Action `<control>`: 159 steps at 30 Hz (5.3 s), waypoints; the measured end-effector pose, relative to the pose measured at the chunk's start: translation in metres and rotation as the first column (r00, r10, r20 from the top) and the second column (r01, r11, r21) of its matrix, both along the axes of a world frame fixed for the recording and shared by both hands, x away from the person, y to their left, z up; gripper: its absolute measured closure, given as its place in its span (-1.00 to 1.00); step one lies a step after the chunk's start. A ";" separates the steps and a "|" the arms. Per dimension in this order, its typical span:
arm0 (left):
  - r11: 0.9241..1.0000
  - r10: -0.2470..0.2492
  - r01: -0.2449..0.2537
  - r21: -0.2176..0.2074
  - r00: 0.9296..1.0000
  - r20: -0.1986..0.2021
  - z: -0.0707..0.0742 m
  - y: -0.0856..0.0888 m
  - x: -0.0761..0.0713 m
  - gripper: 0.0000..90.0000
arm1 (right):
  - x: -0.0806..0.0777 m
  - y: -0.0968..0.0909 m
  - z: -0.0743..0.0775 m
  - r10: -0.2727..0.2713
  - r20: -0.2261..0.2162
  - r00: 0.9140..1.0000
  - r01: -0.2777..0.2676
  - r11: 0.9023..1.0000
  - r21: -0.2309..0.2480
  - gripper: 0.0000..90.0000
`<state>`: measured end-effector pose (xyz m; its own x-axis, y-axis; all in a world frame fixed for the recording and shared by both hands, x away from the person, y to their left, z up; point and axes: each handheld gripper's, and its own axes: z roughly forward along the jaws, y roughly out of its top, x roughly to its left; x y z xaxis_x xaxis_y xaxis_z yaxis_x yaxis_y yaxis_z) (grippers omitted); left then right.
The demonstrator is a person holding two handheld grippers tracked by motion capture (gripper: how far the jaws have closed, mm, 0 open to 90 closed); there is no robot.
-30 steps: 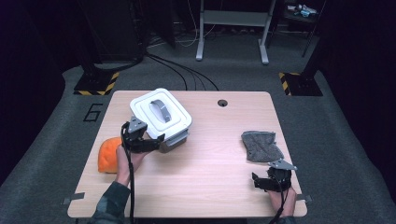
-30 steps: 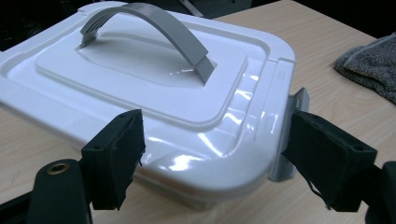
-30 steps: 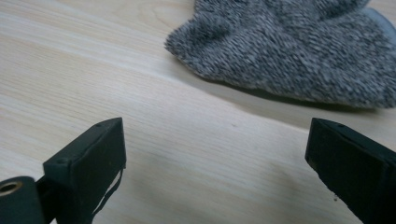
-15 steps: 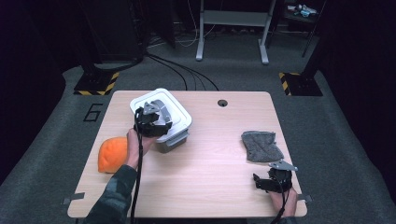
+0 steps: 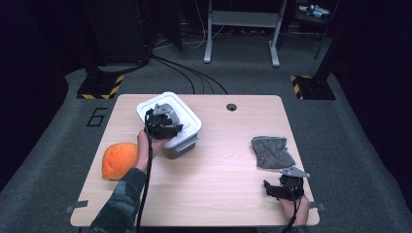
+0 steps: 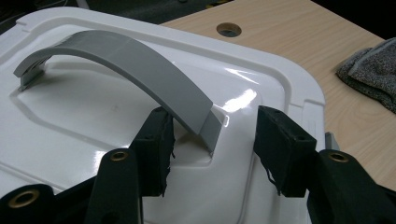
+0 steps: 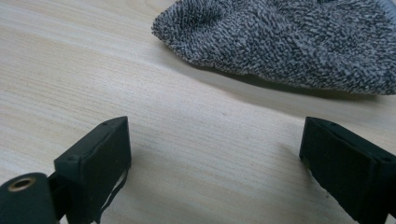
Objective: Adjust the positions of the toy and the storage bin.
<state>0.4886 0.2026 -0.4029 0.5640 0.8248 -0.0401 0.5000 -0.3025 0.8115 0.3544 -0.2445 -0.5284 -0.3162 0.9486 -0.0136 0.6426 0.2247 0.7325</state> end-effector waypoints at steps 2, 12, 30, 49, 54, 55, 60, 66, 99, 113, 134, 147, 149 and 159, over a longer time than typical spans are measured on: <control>1.000 -0.013 0.013 -0.001 1.000 0.003 0.000 -0.003 0.000 0.05 | 0.000 0.000 0.000 0.000 0.000 1.000 0.000 1.000 -0.002 -0.81; 0.998 -0.054 0.054 0.020 0.999 0.007 0.000 -0.020 -0.005 0.04 | 0.000 0.000 0.000 -0.001 -0.002 1.000 0.001 1.000 0.001 -0.81; 0.990 -0.143 0.143 0.007 0.989 0.028 -0.003 -0.049 -0.018 -0.03 | 0.000 0.000 0.000 -0.001 -0.005 1.000 0.001 1.000 0.008 -0.81; 0.994 -0.108 0.109 -0.008 0.992 0.068 0.012 -0.013 -0.064 -0.65 | -0.003 0.003 0.014 0.024 0.000 1.000 -0.024 0.999 0.027 -0.85; 0.993 -0.117 0.118 -0.005 0.991 0.071 0.007 -0.006 -0.080 -0.70 | 0.001 0.014 0.028 0.065 0.009 0.998 -0.066 0.997 0.027 -0.88; 0.993 -0.115 0.116 -0.008 0.991 0.074 0.006 -0.004 -0.084 -0.71 | 0.003 0.016 0.032 0.074 0.006 0.997 -0.074 0.997 0.026 -0.89; 0.992 -0.127 0.127 0.002 0.990 0.065 -0.002 0.000 -0.099 -0.74 | 0.010 0.028 0.046 0.117 0.020 0.993 -0.117 0.992 0.035 -0.93; 0.988 -0.153 0.152 0.011 0.988 0.034 -0.021 -0.002 -0.115 -0.75 | 0.022 0.046 0.062 0.159 0.027 0.987 -0.160 0.986 0.043 -0.95; 0.992 -0.083 0.090 0.086 0.993 -0.081 -0.126 0.010 -0.135 -0.76 | 0.098 0.150 0.138 0.405 0.079 0.911 -0.409 0.912 0.028 -0.96; 0.988 -0.090 0.100 0.118 0.992 -0.085 -0.126 0.016 -0.128 -0.76 | 0.127 0.204 0.146 0.491 0.071 0.868 -0.494 0.869 0.020 -0.49; 0.991 -0.073 0.080 0.110 0.995 -0.071 -0.127 0.015 -0.129 -0.75 | 0.152 0.252 0.139 0.502 0.013 0.865 -0.502 0.865 0.023 0.41; 0.989 -0.079 0.088 0.119 0.994 -0.078 -0.127 0.015 -0.129 -0.75 | 0.134 0.256 0.138 0.348 -0.002 0.938 -0.347 0.935 0.077 0.49; 0.989 -0.079 0.087 0.120 0.994 -0.078 -0.127 0.015 -0.129 -0.75 | 0.128 0.257 0.139 0.330 -0.009 0.944 -0.329 0.941 0.075 0.48; 0.989 -0.082 0.091 0.120 0.994 -0.076 -0.127 0.015 -0.129 -0.75 | 0.131 0.257 0.152 0.431 0.019 0.902 -0.431 0.900 0.065 0.10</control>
